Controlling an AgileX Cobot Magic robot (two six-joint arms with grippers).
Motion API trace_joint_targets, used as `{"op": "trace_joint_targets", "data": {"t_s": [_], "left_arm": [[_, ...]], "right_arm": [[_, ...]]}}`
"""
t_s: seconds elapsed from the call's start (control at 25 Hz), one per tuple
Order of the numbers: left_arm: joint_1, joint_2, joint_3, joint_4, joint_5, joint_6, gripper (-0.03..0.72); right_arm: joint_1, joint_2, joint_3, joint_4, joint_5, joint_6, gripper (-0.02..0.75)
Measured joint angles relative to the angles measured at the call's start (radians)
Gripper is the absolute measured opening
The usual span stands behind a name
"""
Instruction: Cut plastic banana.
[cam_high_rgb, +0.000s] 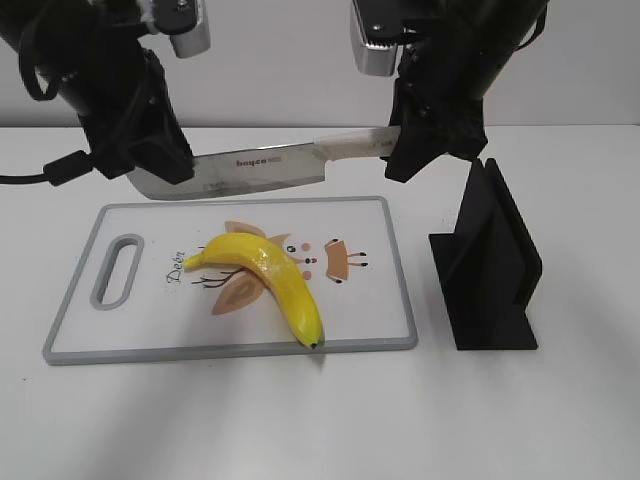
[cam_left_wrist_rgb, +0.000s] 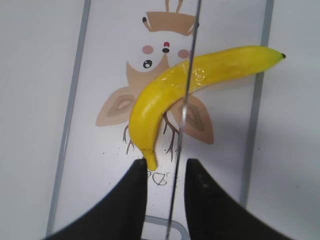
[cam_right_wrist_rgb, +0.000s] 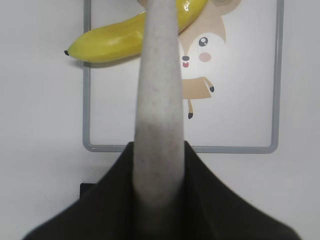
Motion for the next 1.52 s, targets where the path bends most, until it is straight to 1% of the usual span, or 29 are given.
{"op": "trace_joint_targets", "data": {"t_s": [0.16,0.24,0.28,0.32,0.36,0.4,0.44,0.6,0.72,0.92,1.12,1.28,1.32,1.4,1.52], "left_arm": [[0.0,0.009,0.0,0.0,0.003,0.0,0.232],[0.0,0.013,0.0,0.002,0.003,0.0,0.202],[0.0,0.013,0.0,0.002,0.003,0.0,0.155],[0.0,0.013,0.0,0.004,0.003,0.0,0.084],[0.0,0.014,0.0,0.004,0.003,-0.002,0.033],[0.0,0.015,0.0,0.004,0.002,-0.004,0.004],[0.0,0.017,0.0,0.004,0.001,-0.009,-0.006],[-0.002,0.019,0.0,0.006,-0.006,-0.052,-0.014],[-0.008,0.021,0.0,0.011,-0.009,-0.098,-0.014],[-0.01,0.059,0.0,0.014,-0.011,-0.115,-0.009],[-0.01,0.161,-0.001,0.007,-0.027,-0.119,-0.009],[-0.011,0.312,0.004,0.001,-0.101,-0.117,-0.004],[-0.012,0.331,-0.003,-0.006,-0.094,-0.119,0.0],[-0.027,0.337,-0.012,0.019,-0.098,-0.164,0.0],[-0.043,0.327,-0.019,0.059,-0.101,-0.196,0.0]], "right_arm": [[0.0,0.0,0.0,0.026,-0.004,0.004,0.169],[0.0,0.0,0.0,0.038,-0.005,0.005,0.169],[0.0,0.0,0.0,0.039,-0.005,0.005,0.169],[0.0,0.0,0.0,0.039,-0.005,0.005,0.169],[0.0,0.0,0.0,0.039,-0.006,0.007,0.169],[0.0,0.0,0.0,0.039,-0.009,0.007,0.169],[0.0,0.0,0.0,0.038,-0.014,0.007,0.169],[0.0,0.0,-0.001,0.021,-0.02,0.017,0.169],[0.0,0.001,-0.002,0.004,-0.017,0.074,0.171],[0.001,0.032,-0.002,-0.01,-0.004,0.127,0.176],[0.002,0.135,-0.002,-0.014,-0.008,0.134,0.179],[0.001,0.281,-0.004,-0.026,-0.07,0.134,0.187],[-0.001,0.317,-0.01,-0.036,-0.072,0.134,0.195],[-0.006,0.347,-0.019,-0.045,-0.068,0.134,0.203],[-0.006,0.352,-0.029,-0.051,-0.064,0.141,0.203]]}}
